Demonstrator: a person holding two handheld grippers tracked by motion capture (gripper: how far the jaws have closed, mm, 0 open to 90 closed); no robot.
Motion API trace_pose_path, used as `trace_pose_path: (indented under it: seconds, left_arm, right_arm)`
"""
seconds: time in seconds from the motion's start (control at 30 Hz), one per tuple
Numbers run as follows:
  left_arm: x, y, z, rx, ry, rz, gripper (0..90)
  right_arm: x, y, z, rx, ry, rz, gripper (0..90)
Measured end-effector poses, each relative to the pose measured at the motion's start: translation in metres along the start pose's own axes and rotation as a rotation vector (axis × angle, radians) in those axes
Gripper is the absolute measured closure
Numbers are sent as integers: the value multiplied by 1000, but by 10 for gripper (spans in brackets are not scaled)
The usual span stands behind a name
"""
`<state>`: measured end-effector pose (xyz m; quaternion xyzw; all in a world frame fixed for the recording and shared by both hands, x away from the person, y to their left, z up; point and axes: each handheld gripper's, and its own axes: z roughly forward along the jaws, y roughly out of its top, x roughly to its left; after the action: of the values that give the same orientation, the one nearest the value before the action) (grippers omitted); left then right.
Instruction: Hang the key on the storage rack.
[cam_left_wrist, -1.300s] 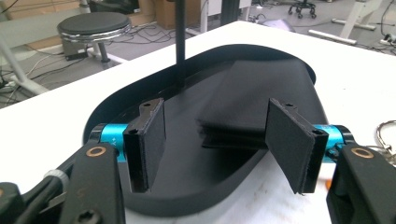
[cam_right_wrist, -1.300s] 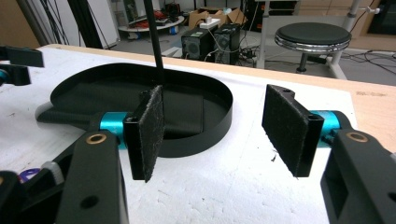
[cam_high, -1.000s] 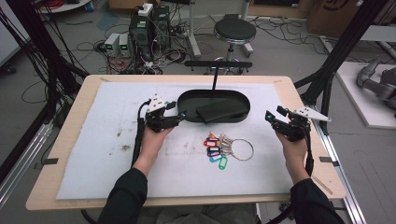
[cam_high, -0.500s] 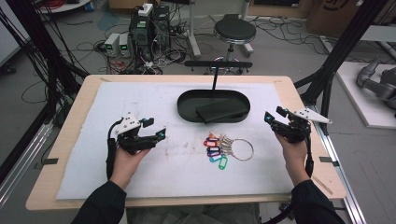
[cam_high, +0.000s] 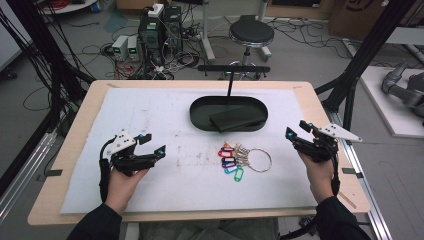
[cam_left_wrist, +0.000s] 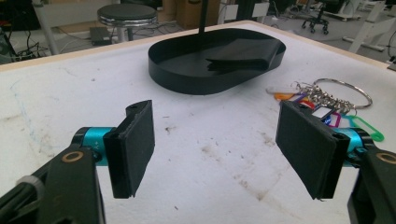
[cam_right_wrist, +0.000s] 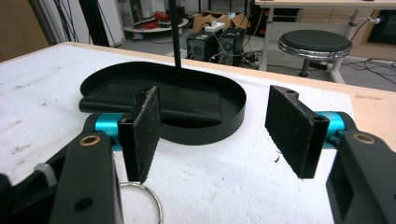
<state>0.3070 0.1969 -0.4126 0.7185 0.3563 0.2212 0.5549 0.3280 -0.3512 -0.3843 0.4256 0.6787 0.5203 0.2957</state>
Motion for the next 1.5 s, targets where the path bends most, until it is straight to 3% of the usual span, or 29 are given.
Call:
trace_pose_path:
  seconds: [0.3,0.37,0.53,0.9,1.23,1.5]
  left_arm:
    - [7,-6,-6,-6,16,15,242]
    - [8,-6,-7,-3,37,40,242]
    - [12,-7,-8,-1,72,36,242]
    - [12,-5,-5,-10,85,54,242]
    - [14,-8,-2,1,84,52,242]
    - [14,-10,-3,6,85,51,242]
  right_arm:
    - [-1,-13,-15,-6,-5,15,356]
    - [-3,-16,-17,-2,-17,16,343]
    - [-5,-22,-18,15,-23,13,343]
    - [-2,-28,-17,44,10,-12,344]
    - [3,-34,-4,105,49,-30,362]
    - [9,-40,16,187,92,-59,457]
